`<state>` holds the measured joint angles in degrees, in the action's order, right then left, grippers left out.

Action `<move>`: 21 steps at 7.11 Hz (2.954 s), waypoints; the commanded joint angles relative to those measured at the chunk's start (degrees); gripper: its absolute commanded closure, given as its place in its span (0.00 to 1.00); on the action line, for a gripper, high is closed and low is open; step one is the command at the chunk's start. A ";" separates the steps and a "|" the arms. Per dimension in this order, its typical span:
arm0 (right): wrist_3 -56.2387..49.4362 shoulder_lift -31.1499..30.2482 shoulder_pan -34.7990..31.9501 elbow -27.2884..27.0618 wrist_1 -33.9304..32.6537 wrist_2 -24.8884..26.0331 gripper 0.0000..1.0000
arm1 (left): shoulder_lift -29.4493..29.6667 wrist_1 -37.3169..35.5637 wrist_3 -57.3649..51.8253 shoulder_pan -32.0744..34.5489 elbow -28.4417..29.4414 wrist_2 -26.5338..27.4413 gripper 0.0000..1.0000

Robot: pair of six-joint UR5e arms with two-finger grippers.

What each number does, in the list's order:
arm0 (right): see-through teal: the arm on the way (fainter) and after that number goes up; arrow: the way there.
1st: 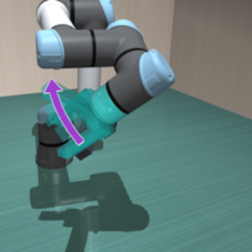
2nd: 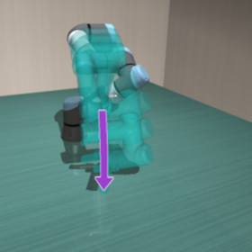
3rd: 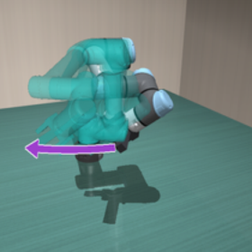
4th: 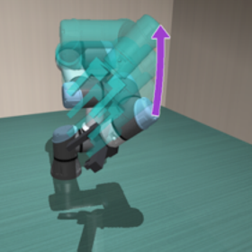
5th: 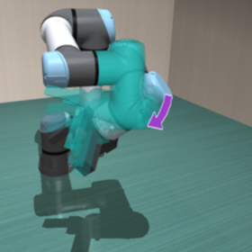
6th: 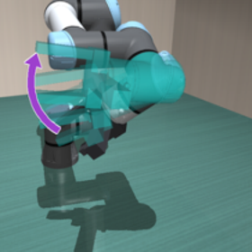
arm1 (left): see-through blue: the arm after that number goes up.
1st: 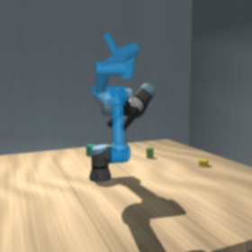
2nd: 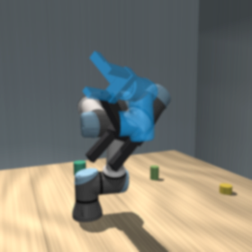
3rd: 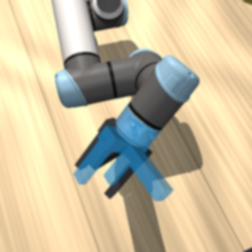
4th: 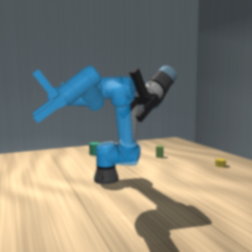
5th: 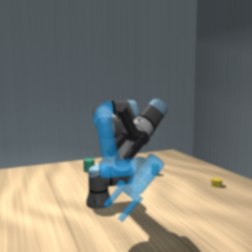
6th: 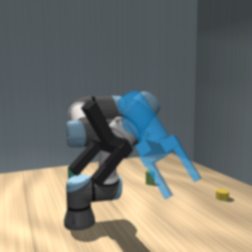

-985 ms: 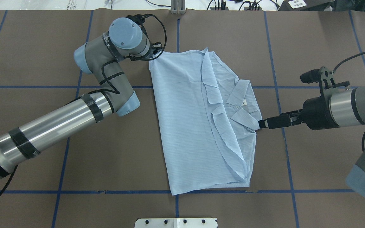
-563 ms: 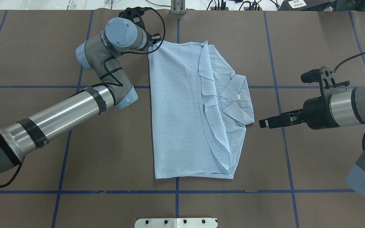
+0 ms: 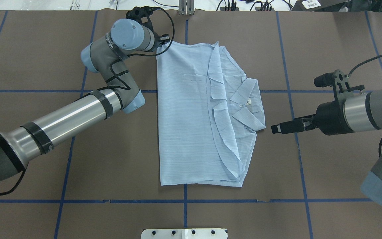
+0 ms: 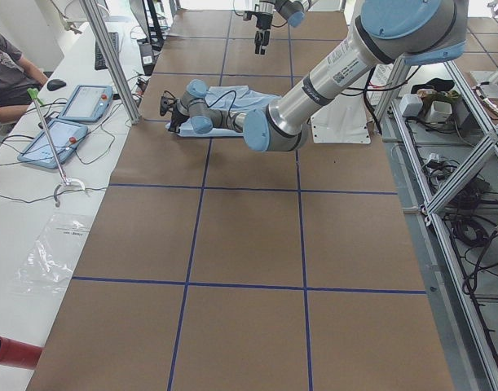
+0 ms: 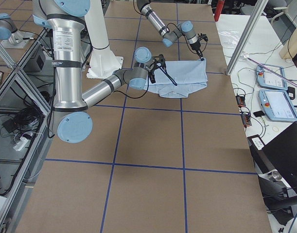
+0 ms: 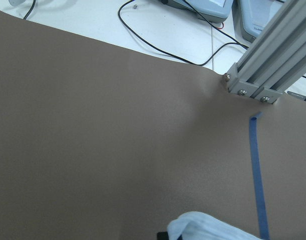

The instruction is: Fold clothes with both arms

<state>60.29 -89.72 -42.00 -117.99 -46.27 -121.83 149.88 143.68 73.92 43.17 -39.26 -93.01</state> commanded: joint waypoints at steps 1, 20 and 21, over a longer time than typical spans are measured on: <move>0.00 0.24 0.17 0.30 -0.14 0.79 0.00 | -0.02 0.02 -2.81 0.33 -0.46 0.02 0.00; -3.16 24.06 27.50 10.06 -46.80 37.80 0.00 | -34.39 -29.60 -13.63 4.64 -61.90 -15.54 0.00; -3.34 23.98 27.50 10.06 -46.98 37.80 0.00 | -34.21 -29.51 -13.54 4.64 -61.82 -15.54 0.00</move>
<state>57.21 -65.68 -14.51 -107.98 -92.88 -84.03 115.54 114.11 60.33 47.82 -101.17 -108.54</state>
